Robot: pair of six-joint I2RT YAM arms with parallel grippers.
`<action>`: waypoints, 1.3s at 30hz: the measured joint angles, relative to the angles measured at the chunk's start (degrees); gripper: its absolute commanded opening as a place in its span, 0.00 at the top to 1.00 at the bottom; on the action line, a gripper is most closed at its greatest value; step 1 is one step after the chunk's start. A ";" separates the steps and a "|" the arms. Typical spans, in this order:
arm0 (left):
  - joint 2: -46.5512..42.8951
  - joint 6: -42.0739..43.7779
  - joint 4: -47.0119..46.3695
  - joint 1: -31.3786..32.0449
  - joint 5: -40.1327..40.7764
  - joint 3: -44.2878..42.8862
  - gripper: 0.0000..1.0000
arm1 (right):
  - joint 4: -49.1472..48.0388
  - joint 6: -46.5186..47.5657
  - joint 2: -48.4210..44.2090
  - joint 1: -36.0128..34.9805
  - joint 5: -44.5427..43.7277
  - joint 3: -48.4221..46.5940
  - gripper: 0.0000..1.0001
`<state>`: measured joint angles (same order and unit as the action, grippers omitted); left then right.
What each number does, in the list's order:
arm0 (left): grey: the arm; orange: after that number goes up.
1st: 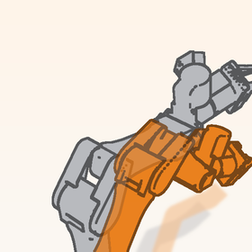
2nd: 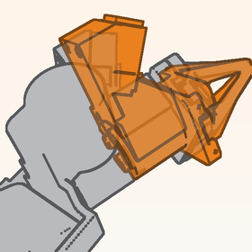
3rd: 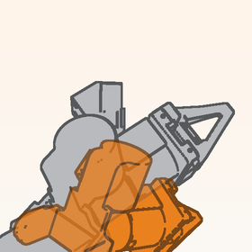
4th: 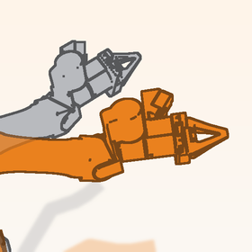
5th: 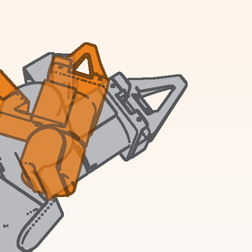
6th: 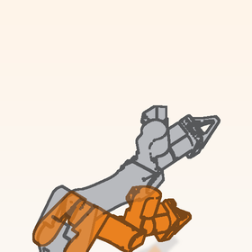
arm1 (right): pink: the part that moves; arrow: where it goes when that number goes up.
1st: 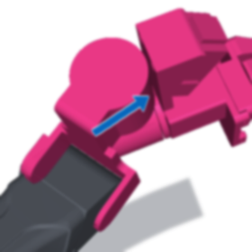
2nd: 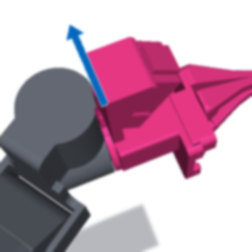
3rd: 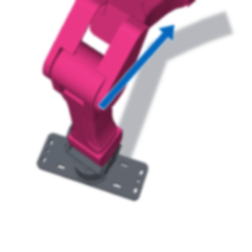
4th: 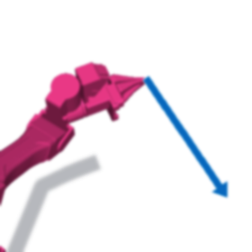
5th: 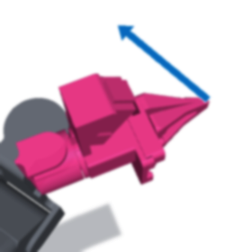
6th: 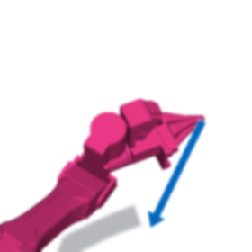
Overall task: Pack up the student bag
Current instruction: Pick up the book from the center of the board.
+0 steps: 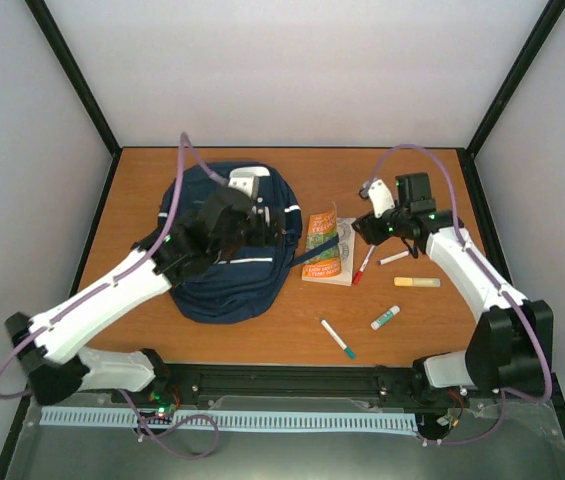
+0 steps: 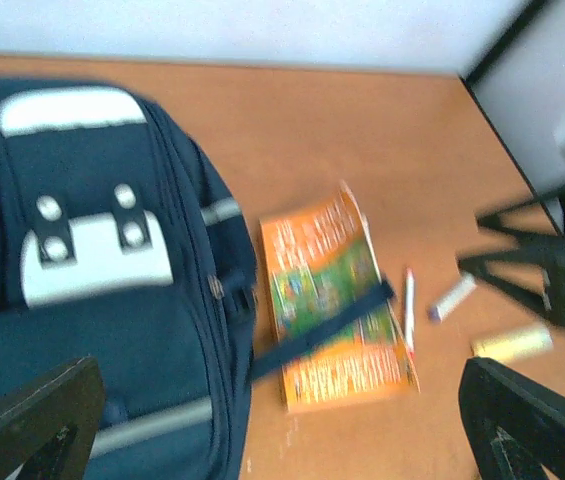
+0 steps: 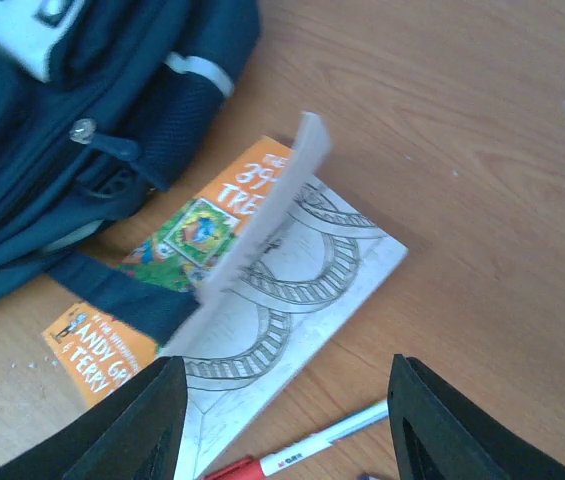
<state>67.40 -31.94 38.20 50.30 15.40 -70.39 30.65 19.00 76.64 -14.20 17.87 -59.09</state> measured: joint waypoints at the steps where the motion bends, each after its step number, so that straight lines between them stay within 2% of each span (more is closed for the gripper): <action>1: 2.27 -1.33 0.11 -0.15 2.73 -2.71 0.00 | 0.22 -0.46 1.22 1.46 0.72 -1.20 0.43; 3: 9.29 -2.36 0.68 -1.38 6.16 -10.19 0.00 | 1.07 -1.44 3.93 4.24 2.32 -2.99 0.43; 5: 17.29 -1.77 0.76 -2.62 6.25 -17.42 0.01 | 2.58 -2.25 7.15 6.40 3.85 -4.31 0.44; 7: 24.70 -1.07 -0.26 -3.74 5.09 -22.12 0.06 | 4.20 -2.84 10.29 7.76 5.31 -5.22 0.44; 10: 32.63 -1.01 -1.42 -5.25 -0.02 -22.99 0.13 | 6.80 -3.43 13.38 8.66 8.02 -5.49 0.41; 17: 43.85 -3.56 -4.00 -7.04 -11.15 -22.99 0.19 | 10.47 -4.39 12.90 8.81 14.82 -6.95 0.39; 22: 48.24 -4.07 -8.50 -7.28 -20.20 -22.67 0.14 | 11.63 -5.57 15.04 8.81 17.16 -12.57 0.39; 28: 50.62 -2.73 -14.95 -6.97 -33.44 -18.38 0.15 | 11.74 -6.36 15.17 8.81 18.56 -12.15 0.38; 35: 47.04 2.69 -15.39 -3.26 -44.89 -10.40 0.23 | 11.80 -6.34 15.12 8.81 18.64 -9.03 0.38; 39: 42.18 4.72 -14.40 0.83 -49.53 -5.35 0.24 | 11.74 -6.34 15.02 8.81 18.67 -8.87 0.38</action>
<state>109.58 -27.22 23.79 51.13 -34.13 -75.75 42.39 12.67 91.66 -5.39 36.53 -67.96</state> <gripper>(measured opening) 0.763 0.616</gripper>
